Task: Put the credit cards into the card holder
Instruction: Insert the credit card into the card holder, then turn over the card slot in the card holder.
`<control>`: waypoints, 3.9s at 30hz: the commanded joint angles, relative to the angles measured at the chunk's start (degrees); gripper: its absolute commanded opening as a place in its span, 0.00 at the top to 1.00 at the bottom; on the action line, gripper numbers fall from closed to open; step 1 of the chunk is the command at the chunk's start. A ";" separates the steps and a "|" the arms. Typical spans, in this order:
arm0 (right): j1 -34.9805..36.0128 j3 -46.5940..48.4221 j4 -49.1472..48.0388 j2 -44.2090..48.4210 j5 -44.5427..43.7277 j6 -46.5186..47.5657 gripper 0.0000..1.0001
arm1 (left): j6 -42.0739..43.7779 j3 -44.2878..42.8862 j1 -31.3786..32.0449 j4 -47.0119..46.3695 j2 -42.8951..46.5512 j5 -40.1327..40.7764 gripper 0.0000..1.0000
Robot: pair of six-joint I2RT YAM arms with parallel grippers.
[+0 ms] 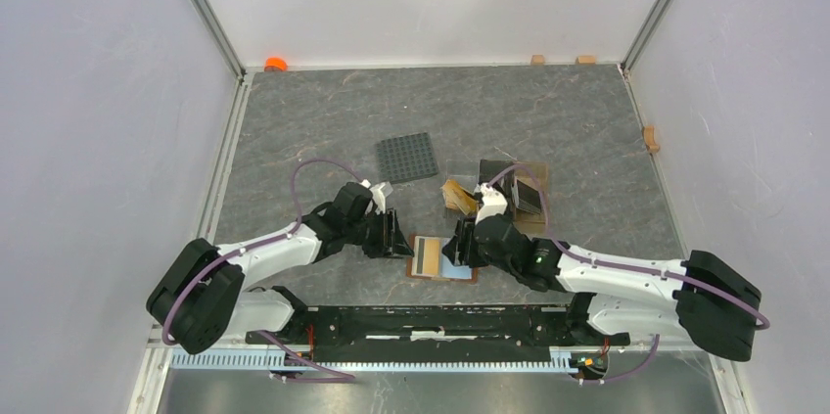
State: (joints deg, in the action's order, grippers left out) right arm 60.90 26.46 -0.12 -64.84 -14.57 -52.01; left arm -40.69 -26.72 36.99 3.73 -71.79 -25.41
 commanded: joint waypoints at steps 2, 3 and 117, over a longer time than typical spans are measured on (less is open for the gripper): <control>-1.08 -4.99 0.56 3.35 0.94 -2.36 0.47 | -0.95 -1.40 0.27 0.23 -1.13 1.24 0.53; -1.34 -5.75 -1.65 3.53 1.50 -2.59 0.49 | -0.90 -1.40 0.27 0.23 -1.17 1.28 0.53; -9.13 18.41 7.22 -7.88 -0.70 25.32 0.08 | 6.99 -10.44 0.38 16.82 6.02 9.56 0.17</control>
State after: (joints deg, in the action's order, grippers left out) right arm 55.88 38.44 -10.92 -75.31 -5.23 -38.57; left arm -39.29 -30.72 38.63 15.20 -67.18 -17.54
